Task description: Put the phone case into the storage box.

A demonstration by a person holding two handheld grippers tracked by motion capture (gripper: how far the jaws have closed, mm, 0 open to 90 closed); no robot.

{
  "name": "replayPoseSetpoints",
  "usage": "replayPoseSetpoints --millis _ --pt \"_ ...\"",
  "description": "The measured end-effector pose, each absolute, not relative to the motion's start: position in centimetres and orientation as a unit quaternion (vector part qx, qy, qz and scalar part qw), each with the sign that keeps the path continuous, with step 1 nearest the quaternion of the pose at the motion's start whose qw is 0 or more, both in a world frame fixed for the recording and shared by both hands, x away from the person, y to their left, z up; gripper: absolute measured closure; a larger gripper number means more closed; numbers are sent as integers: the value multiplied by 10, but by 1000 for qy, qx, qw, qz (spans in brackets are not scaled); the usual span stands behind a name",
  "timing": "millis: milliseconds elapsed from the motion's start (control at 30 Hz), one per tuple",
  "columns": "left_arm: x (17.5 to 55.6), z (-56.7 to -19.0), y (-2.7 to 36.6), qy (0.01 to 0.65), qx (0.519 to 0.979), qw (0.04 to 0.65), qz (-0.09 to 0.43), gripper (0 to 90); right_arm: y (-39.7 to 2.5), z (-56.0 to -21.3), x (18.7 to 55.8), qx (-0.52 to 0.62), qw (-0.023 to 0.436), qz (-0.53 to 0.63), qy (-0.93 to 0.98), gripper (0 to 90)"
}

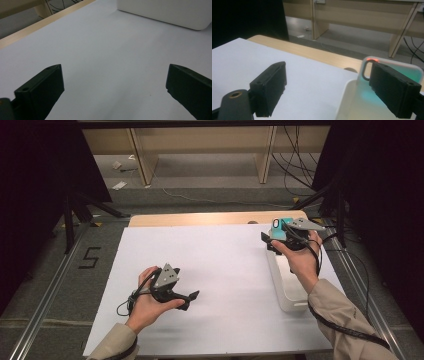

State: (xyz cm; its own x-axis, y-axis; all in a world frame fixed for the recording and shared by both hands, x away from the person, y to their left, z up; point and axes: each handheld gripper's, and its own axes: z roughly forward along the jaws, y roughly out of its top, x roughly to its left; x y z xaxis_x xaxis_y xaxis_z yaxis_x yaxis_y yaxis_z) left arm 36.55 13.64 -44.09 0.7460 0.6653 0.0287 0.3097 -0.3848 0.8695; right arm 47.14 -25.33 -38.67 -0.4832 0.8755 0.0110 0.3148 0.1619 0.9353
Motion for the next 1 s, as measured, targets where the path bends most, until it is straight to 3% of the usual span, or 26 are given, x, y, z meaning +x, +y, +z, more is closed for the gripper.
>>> replayPoseSetpoints --millis 1000 --pt "365 -441 137 302 809 467 191 7 -237 -384 440 373 257 514 729 170"
